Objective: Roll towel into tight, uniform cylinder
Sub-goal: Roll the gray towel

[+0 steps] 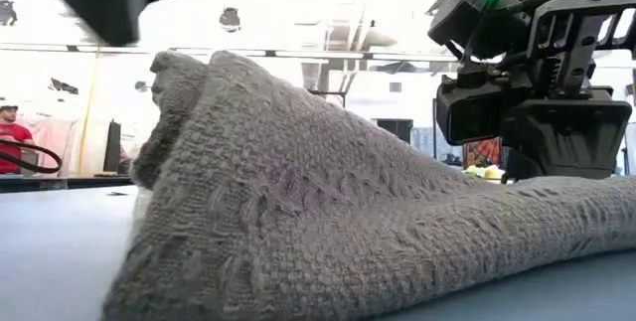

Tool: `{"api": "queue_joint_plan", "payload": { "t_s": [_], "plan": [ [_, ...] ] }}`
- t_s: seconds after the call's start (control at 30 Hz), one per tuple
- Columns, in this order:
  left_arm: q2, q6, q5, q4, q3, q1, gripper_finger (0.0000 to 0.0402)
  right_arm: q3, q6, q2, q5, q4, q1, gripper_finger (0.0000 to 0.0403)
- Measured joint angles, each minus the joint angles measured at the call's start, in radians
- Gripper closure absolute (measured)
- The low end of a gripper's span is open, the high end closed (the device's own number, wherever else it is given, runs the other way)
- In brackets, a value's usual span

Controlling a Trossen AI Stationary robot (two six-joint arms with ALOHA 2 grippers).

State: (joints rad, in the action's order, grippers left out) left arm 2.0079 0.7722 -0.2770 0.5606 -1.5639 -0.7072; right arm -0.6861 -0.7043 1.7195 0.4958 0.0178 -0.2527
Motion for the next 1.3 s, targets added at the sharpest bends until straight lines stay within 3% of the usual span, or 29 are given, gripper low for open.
{"api": "queue_joint_plan", "payload": {
  "t_s": [0.17, 0.33, 0.67, 0.93, 1.3],
  "plan": [
    [-0.028, 0.001, -0.227, -0.024, -0.001, -0.009, 0.0272, 0.002, 0.020, 0.000, -0.008, 0.028, -0.003, 0.0378],
    [0.019, -0.001, -0.259, -0.110, -0.002, 0.026, 0.0271, 0.002, 0.020, 0.001, -0.009, 0.034, -0.003, 0.0378],
    [0.088, -0.072, -0.225, -0.202, -0.001, 0.080, 0.0217, 0.001, 0.031, 0.001, -0.007, 0.035, -0.003, 0.0378],
    [0.132, 0.017, -0.156, -0.183, -0.002, 0.101, 0.0173, 0.000, 0.053, 0.001, -0.002, 0.032, -0.003, 0.0378],
    [0.153, 0.084, 0.002, -0.191, -0.002, 0.112, 0.0171, 0.000, 0.059, 0.002, 0.001, 0.021, -0.002, 0.0378]
  ]
}}
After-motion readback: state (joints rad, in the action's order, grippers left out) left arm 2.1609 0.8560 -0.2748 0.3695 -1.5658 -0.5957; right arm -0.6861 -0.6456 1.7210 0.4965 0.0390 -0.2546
